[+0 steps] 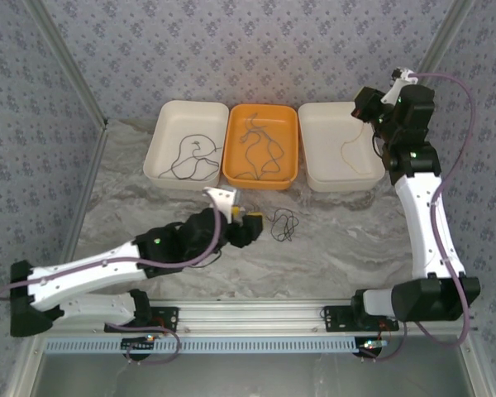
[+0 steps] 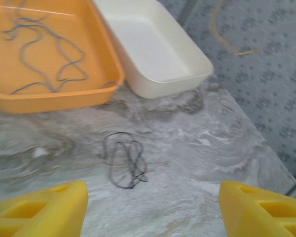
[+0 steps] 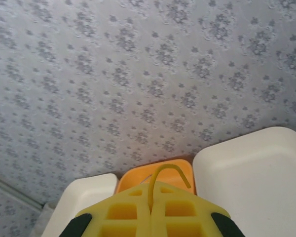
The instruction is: Untangle the cables
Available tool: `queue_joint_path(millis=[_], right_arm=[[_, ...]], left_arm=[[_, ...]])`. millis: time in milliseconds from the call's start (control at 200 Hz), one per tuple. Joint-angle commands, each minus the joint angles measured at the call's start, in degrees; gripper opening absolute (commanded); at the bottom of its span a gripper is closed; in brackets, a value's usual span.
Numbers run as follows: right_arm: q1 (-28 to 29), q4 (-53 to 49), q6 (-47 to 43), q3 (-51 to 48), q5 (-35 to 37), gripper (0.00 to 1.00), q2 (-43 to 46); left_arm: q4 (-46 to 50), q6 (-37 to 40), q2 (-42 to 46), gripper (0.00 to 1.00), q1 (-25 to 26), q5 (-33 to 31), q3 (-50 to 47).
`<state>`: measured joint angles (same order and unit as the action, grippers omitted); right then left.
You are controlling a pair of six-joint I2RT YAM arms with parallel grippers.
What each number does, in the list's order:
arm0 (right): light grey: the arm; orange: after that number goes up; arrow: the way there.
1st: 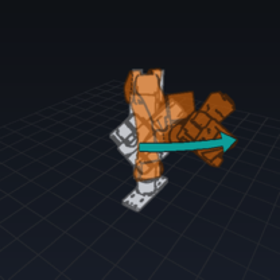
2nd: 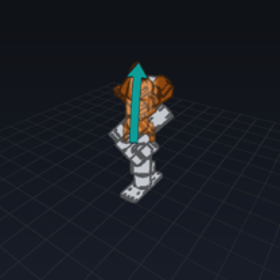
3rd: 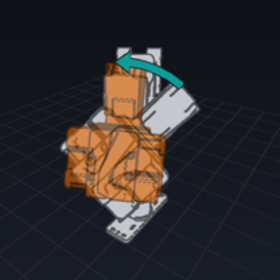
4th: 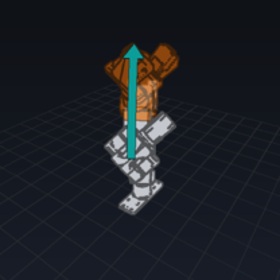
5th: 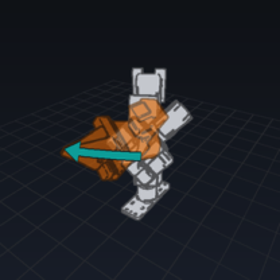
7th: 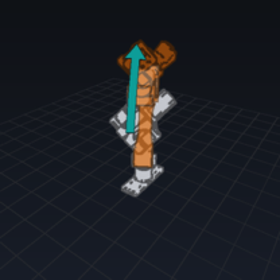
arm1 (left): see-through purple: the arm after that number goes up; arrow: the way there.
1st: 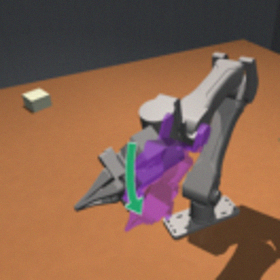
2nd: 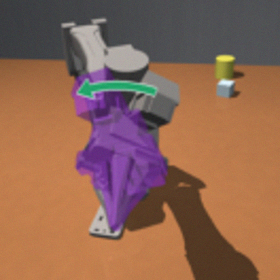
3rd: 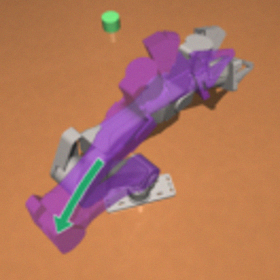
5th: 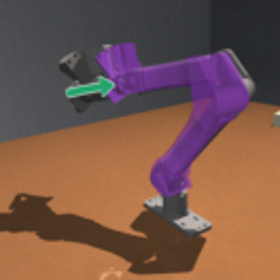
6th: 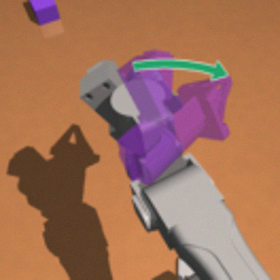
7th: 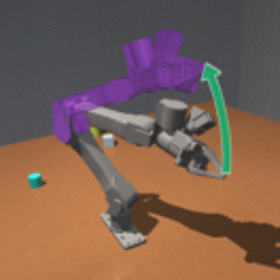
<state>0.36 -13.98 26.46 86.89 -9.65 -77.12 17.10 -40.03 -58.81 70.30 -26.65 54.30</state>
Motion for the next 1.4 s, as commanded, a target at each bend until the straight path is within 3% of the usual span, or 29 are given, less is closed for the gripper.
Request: queue_joint_path(millis=[0,320,520,625,695,774,834,989,1179,1284,1394], right_arm=[[-1.4,-2.3,-2.0,2.7,1.4,0.00,-4.9],[-2.7,-1.4,2.8,6.7,3.5,0.00,-22.3],[-2.9,-10.1,4.6,19.9,3.7,0.00,-38.4],[-3.2,-13.2,5.3,29.3,-2.6,0.24,-47.7],[-2.8,-17.2,4.6,35.1,-2.3,0.40,-52.0],[-2.6,-18.9,4.3,38.0,-1.3,0.52,-53.9],[-2.5,-18.9,4.4,38.0,-0.5,0.58,-53.6],[-2.0,-17.6,4.6,35.2,0.7,0.60,-49.9],[1.9,-6.1,6.5,15.5,6.2,0.58,-33.7],[7.5,-1.3,7.1,2.7,10.5,0.54,-22.4],[17.0,2.5,7.1,-9.2,15.7,0.53,-11.1]], left_arm=[[7.2,-6.2,8.5,0.74,-0.9,-5.8,-3.9],[21.4,-12.9,28.2,0.75,-2.3,-11.0,-7.6],[27.5,-14.4,31.4,0.75,-2.4,-11.7,-7.2],[28.6,-15.2,31.9,0.75,-2.3,-11.7,-7.2],[29.2,-15.9,32.2,0.75,-2.4,-11.6,-7.4],[30.5,-17.0,31.8,0.75,-2.4,-11.5,-7.3],[31.0,-17.5,31.5,0.75,-2.4,-11.4,-7.2],[31.3,-19.1,30.2,0.75,-2.4,-10.7,-6.6],[31.4,-22.9,24.8,0.75,-2.4,-7.4,-6.9],[29.8,-24.3,21.4,0.75,-2.5,-5.0,-7.2],[29.3,-24.9,16.9,0.75,-3.2,-2.6,-6.5]])
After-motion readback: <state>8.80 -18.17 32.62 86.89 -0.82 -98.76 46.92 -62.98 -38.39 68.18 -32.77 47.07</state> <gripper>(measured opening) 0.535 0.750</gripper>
